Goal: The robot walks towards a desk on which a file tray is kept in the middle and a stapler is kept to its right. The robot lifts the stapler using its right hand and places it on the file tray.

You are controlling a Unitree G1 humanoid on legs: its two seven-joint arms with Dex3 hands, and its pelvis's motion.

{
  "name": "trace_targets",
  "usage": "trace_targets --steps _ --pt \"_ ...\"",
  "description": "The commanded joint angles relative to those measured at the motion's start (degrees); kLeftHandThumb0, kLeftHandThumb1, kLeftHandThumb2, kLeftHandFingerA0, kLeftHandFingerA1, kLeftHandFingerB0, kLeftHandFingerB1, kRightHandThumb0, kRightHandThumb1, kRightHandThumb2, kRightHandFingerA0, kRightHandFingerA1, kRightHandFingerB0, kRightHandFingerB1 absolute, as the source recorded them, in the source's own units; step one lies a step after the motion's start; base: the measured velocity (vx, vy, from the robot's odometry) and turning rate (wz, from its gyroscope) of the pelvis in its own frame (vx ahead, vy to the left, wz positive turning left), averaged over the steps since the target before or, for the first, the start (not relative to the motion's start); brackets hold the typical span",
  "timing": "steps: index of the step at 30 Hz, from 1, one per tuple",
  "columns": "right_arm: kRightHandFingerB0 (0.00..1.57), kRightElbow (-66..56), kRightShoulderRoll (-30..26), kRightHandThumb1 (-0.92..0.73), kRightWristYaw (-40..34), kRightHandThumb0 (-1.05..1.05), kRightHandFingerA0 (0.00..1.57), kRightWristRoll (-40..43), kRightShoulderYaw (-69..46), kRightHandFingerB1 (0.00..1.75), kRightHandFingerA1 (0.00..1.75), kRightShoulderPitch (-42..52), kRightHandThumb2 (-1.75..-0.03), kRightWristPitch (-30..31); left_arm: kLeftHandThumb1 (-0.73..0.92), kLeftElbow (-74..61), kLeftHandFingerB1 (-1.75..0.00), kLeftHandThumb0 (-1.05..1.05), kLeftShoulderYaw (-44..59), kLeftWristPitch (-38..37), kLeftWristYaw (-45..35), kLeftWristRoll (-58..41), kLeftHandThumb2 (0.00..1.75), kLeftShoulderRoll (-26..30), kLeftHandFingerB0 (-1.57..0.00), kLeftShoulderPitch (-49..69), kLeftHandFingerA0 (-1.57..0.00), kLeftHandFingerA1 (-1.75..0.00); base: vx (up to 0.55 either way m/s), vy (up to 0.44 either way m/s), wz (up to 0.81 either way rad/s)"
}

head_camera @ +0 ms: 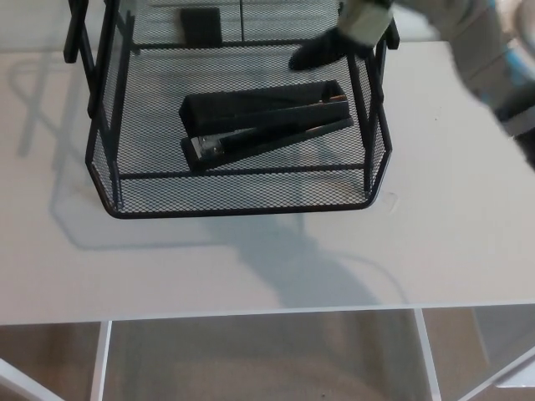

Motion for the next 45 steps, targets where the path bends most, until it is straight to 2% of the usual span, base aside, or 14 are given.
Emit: trace_targets --steps 1,9,14,15,16,17,18,24,28,33,35,39,41,45 --pt "0.0 -12.6 -12.3 -0.7 14.8 -1.05 0.0 17.5 -19.2 0.14 0.21 -5.9 -1.04 7.9 0.67 1.7 -0.44 -0.63 -0.1 -1.2 0.2 0.9 0.88 1.3 -0.17 1.5 -0.29 -0.51 0.0 0.0 0.0" --pt "0.0 -15.6 -25.7 -0.66 14.1 -0.91 0.0 26.8 -42.7 0.03 0.0 0.4 -0.86 9.6 0.66 1.4 -0.45 -0.62 0.0 -0.4 0.5 0.8 0.9 1.5 -0.16 1.6 -0.34 -0.54 0.0 0.0 0.0" --pt "0.09 -19.0 -31.2 -0.66 13.0 -0.88 0.04 22.7 -68.7 0.15 0.4 23.3 -1.03 9.7 0.79 2.3 -0.37 -0.56 0.2 0.9 1.0 0.6 0.63 1.4 -0.24 1.0 -0.39 -0.45 0.0 0.0 0.0" --pt "0.05 -22.4 -28.3 -0.63 7.1 -0.79 0.65 19.0 -72.3 0.32 0.93 28.4 -0.94 6.4 0.8 1.7 -0.35 -0.56 0.0 1.2 0.7 0.8 0.62 1.6 -0.24 1.1 -0.37 -0.43 0.0 0.0 0.0" --pt "0.08 -24.5 -26.0 -0.75 4.3 -0.68 0.65 17.5 -76.2 0.22 0.52 32.6 -0.64 5.0 0.79 1.6 -0.35 -0.56 0.1 1.5 0.7 0.7 0.63 1.6 -0.22 1.1 -0.36 -0.44 0.0 0.0 0.0" --pt "0.08 -25.5 -24.5 -0.75 3.9 -0.68 0.65 17.6 -79.5 0.22 0.52 35.8 -0.64 5.1 0.79 1.7 -0.35 -0.56 0.4 1.7 0.8 0.4 0.63 1.5 -0.22 1.1 -0.36 -0.44 0.0 0.0 0.0" --pt "0.03 -22.4 -22.1 -0.58 2.2 -0.67 0.04 20.7 -86.7 0.27 0.36 42.0 -0.88 2.2 0.8 2.3 -0.34 -0.55 0.3 1.3 0.9 0.5 0.62 1.3 -0.21 0.6 -0.38 -0.44 0.0 0.0 0.0" --pt "0.05 0.4 -18.1 -0.63 -16.9 -0.75 0.05 23.5 -92.9 0.21 0.21 64.6 -0.92 -12.5 0.66 3.2 -0.44 -0.62 0.3 0.1 1.0 0.6 0.9 1.1 -0.15 0.1 -0.32 -0.53 0.0 0.0 0.0" --pt "0.06 23.8 -16.2 -0.57 -31.9 -0.7 0.03 27.3 -85.7 0.31 0.32 69.4 -0.9 -18.8 0.8 1.2 -0.34 -0.58 0.2 -0.3 0.3 0.5 0.63 1.3 -0.22 1.2 -0.39 -0.44 0.0 0.0 0.0" --pt "0.01 38.3 -14.4 -0.42 -34.3 -0.34 0.01 32.3 -82.9 0.46 0.45 68.0 -0.98 -23.4 0.81 1.5 -0.35 -0.57 0.2 0.1 0.4 0.5 0.63 1.1 -0.21 0.9 -0.36 -0.44 0.0 0.0 0.0" --pt "0.12 40.5 -11.8 -0.55 -34.7 -0.65 0.48 34.2 -83.7 0.37 0.5 67.7 -0.8 -23.4 0.67 1.6 -0.45 -0.61 -0.2 -0.4 0.5 0.8 0.88 0.9 -0.17 0.7 -0.29 -0.51 0.0 0.0 0.0" --pt "0.01 45.5 -7.2 -0.49 -34.5 -0.3 0.01 36.6 -84.2 0.45 0.46 66.9 -1.0 -21.7 0.67 0.9 -0.45 -0.61 0.2 -0.4 0.3 0.4 0.88 1.2 -0.17 1.5 -0.31 -0.52 0.0 0.0 0.0" --pt "0.07 47.0 -5.8 -0.7 -33.2 -0.52 0.14 37.3 -84.2 0.25 0.28 67.0 -0.61 -21.7 0.68 1.0 -0.44 -0.61 -0.1 -1.1 -0.1 0.7 0.88 1.4 -0.16 1.8 -0.29 -0.51 0.0 0.0 0.0" --pt "0.0 50.5 -4.7 -0.51 -31.0 -0.52 0.0 39.2 -85.8 0.28 0.37 66.8 -0.85 -20.5 0.81 1.2 -0.35 -0.58 0.2 -1.0 0.4 0.6 0.62 1.3 -0.22 1.6 -0.36 -0.44 0.0 0.0 0.0"
